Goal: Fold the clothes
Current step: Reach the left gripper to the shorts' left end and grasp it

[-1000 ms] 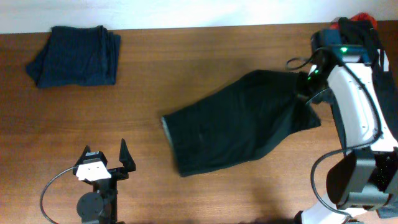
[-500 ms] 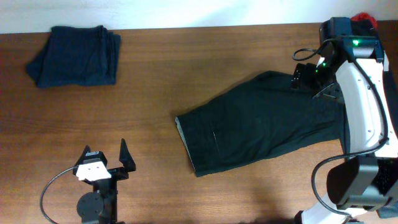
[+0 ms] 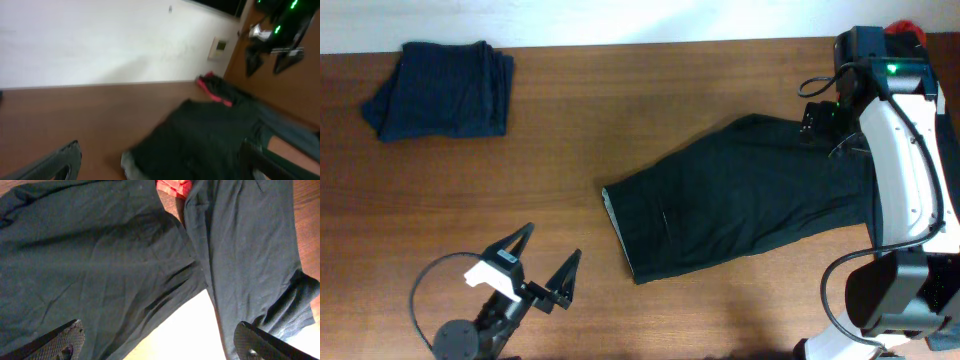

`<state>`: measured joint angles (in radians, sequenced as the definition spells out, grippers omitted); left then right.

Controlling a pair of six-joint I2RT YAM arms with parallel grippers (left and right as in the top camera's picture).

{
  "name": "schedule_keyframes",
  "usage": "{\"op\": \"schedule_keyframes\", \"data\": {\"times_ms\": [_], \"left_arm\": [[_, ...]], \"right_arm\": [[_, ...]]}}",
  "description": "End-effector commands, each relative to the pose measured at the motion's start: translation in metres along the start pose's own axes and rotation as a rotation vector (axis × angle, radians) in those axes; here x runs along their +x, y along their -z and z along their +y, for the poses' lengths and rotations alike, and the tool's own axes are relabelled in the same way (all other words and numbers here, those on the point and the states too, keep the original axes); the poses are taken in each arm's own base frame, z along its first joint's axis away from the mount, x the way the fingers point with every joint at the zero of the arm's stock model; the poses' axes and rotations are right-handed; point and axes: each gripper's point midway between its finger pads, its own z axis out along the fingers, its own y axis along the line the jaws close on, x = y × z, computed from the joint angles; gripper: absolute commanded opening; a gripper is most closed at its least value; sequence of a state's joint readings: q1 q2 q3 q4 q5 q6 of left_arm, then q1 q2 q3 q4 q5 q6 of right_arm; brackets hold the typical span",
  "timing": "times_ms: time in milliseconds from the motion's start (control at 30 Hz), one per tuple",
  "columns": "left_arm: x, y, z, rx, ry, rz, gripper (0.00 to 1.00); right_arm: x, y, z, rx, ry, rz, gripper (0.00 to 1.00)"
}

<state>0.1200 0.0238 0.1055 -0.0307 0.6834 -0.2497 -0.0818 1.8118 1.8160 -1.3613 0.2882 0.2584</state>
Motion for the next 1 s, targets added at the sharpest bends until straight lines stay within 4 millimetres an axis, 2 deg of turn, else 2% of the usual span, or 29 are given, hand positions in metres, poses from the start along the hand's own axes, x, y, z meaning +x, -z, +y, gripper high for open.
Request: {"op": "schedule_keyframes", "data": {"times_ms": [0,133,200,233,333,367,467,500,567,600,667,700,733,767,867,933,967], "left_arm": [[-0.06,0.007,-0.008,-0.07,-0.039,-0.028,0.99],[-0.101,0.005,0.016,-0.269,0.049,0.123,0.99],[-0.117,-0.004,0.019,-0.288,0.116,0.226,0.99],[-0.128,-0.012,0.014,-0.247,0.13,0.243,0.99],[-0.144,-0.027,-0.011,-0.068,0.137,0.226,0.99],[-0.147,-0.029,-0.013,-0.059,0.166,0.22,0.99],[-0.137,-0.025,0.013,-0.268,0.251,0.292,0.99],[-0.128,-0.026,0.02,-0.33,0.258,0.354,0.99],[-0.099,-0.042,0.021,-0.386,0.239,0.519,0.99],[-0.078,-0.058,0.018,-0.407,0.197,0.63,0.99],[-0.055,-0.075,0.009,-0.386,0.167,0.729,0.99],[-0.031,-0.092,0.001,-0.358,0.174,0.801,0.99],[-0.015,-0.101,-0.006,-0.332,0.207,0.85,0.99],[0.011,-0.109,-0.014,-0.284,0.242,0.942,0.99],[0.074,-0.116,-0.003,-0.393,0.389,1.128,0.99],[0.117,-0.12,-0.008,-0.38,0.479,1.257,0.99],[0.143,-0.118,-0.005,-0.409,0.501,1.33,0.99]], "right_arm": [[-0.005,0.005,-0.006,0.018,-0.011,-0.023,0.99],[-0.005,0.005,-0.006,0.018,-0.011,-0.023,0.99],[-0.005,0.005,-0.006,0.018,-0.011,-0.023,0.99],[-0.005,0.005,-0.006,0.018,-0.011,-0.023,0.99],[-0.005,0.005,-0.006,0.018,-0.011,-0.023,0.99],[-0.005,0.005,-0.006,0.018,-0.011,-0.023,0.99],[-0.005,0.005,-0.006,0.017,-0.011,-0.023,0.99],[-0.005,0.005,-0.006,0.018,-0.011,-0.023,0.99],[-0.005,0.005,-0.006,0.018,-0.011,-0.023,0.99],[-0.005,0.005,-0.006,0.018,-0.011,-0.023,0.99],[-0.005,0.005,-0.006,0.018,-0.011,-0.023,0.99],[-0.005,0.005,-0.006,0.018,-0.011,-0.023,0.99],[-0.005,0.005,-0.006,0.018,-0.011,-0.023,0.99],[-0.005,0.005,-0.006,0.018,-0.011,-0.023,0.99],[-0.005,0.005,-0.006,0.018,-0.011,-0.023,0.99],[-0.005,0.005,-0.006,0.018,-0.011,-0.023,0.99],[-0.005,0.005,-0.006,0.018,-0.011,-0.023,0.99]]}}
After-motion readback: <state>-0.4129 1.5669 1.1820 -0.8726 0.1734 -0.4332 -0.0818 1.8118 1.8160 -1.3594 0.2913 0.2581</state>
